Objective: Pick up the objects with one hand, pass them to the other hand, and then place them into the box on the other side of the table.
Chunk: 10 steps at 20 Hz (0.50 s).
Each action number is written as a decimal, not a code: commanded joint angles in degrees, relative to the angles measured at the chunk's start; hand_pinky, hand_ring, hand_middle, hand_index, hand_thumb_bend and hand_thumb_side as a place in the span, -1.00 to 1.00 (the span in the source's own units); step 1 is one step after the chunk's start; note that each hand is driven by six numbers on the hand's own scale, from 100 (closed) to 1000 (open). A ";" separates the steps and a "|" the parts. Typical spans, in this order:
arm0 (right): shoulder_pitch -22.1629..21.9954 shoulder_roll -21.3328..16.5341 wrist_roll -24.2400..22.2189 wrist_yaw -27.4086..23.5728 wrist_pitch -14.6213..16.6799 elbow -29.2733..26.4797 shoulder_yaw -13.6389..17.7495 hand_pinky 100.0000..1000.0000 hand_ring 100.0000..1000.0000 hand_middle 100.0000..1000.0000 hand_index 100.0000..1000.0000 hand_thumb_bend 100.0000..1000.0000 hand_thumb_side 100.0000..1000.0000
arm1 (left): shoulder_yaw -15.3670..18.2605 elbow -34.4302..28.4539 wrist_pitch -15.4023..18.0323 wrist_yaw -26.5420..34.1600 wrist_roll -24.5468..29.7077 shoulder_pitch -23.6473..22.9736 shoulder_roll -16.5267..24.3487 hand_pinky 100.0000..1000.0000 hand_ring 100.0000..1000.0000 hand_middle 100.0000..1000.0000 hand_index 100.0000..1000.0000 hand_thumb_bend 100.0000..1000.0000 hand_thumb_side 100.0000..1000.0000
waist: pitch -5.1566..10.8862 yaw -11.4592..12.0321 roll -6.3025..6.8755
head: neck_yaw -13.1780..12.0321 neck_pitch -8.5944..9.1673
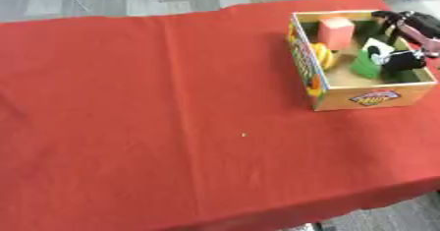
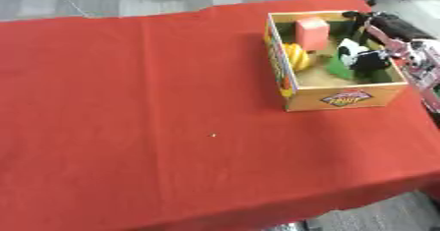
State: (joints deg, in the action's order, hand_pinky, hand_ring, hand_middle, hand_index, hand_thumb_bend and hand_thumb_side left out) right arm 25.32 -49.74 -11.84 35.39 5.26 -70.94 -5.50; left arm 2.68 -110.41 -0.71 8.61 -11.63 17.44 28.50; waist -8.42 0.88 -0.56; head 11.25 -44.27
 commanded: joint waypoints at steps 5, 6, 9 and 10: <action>1.58 -2.53 -5.56 2.71 3.52 3.95 4.88 0.48 0.16 0.41 1.00 -1.00 -1.00 | 0.66 -0.22 0.97 0.71 -0.04 -0.27 -0.44 0.48 0.17 -0.02 0.29 -0.16 0.12 | 1.63 0.08 -0.80 | -0.40 0.15; 1.34 -2.47 -5.26 2.33 3.43 3.48 5.49 0.47 0.15 0.40 1.00 -1.00 -1.00 | 0.72 -0.06 1.05 0.79 -0.16 -0.46 -0.66 0.47 0.17 -0.02 0.28 -0.17 0.12 | 1.65 -0.05 -0.77 | -0.44 0.15; -0.13 -2.19 -3.07 0.13 2.95 0.77 7.75 0.44 0.08 0.32 1.00 -1.00 -1.00 | 0.72 0.61 1.21 1.03 -0.70 -0.72 -1.36 0.47 0.16 -0.04 0.27 -0.19 0.12 | 1.66 -0.38 -0.71 | -0.64 0.15; -0.55 -1.82 -2.13 -0.80 2.85 -0.59 8.86 0.44 0.06 0.31 1.00 -1.00 -1.00 | 0.84 0.90 1.31 1.01 -1.06 -0.92 -1.67 0.46 0.15 -0.04 0.27 -0.20 0.12 | 1.67 -0.56 -0.66 | -0.99 0.15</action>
State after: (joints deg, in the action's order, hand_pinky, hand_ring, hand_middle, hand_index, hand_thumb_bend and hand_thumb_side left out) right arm 24.23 -49.68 -14.89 35.58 8.26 -69.55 1.58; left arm 2.72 -109.25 0.42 9.33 -12.32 16.14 26.28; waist -8.42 0.32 -0.60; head 10.57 -44.27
